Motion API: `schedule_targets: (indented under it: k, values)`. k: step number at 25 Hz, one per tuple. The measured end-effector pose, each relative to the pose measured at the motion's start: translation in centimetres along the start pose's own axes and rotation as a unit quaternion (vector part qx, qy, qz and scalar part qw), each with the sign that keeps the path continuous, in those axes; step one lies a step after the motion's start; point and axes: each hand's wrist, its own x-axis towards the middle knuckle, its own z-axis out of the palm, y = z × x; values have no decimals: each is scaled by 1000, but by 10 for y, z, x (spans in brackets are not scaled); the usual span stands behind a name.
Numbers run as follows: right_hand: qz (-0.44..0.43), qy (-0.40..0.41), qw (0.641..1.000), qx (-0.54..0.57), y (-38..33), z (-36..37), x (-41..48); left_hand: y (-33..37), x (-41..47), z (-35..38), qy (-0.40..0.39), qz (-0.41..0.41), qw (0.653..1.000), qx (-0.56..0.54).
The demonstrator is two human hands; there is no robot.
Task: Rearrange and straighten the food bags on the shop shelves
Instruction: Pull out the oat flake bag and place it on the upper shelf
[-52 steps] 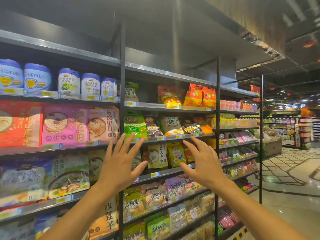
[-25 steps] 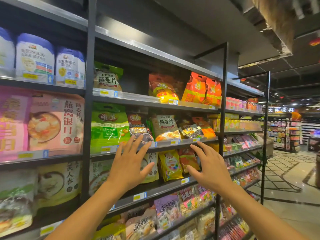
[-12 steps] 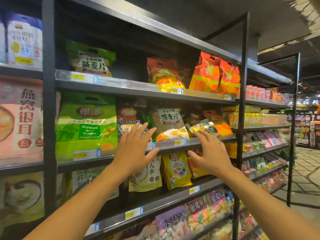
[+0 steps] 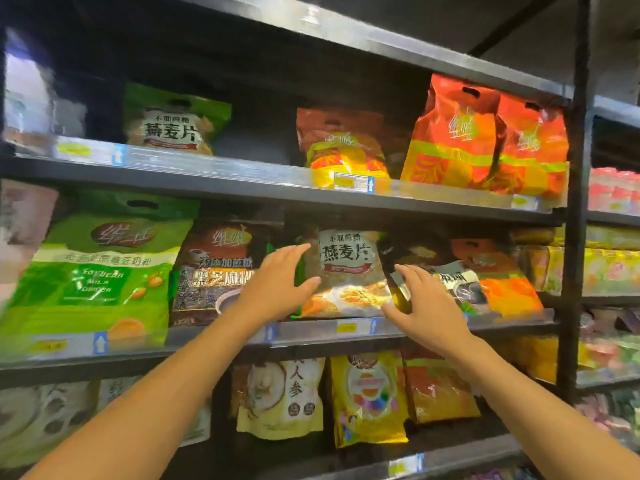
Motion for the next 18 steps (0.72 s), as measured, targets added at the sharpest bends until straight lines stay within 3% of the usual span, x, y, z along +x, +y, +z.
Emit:
schedule_targets:
  k: [7, 12, 18]
  values:
    - [32, -82, 994, 71, 57, 53, 54, 1, 72, 56, -31, -142, 983, -114]
    - [81, -157, 973, 151, 62, 85, 81, -11, 94, 86, -63, -280, 934, -213]
    - [103, -198, 961, 164, 65, 110, 100, -26, 106, 101, -127, -341, 880, -304]
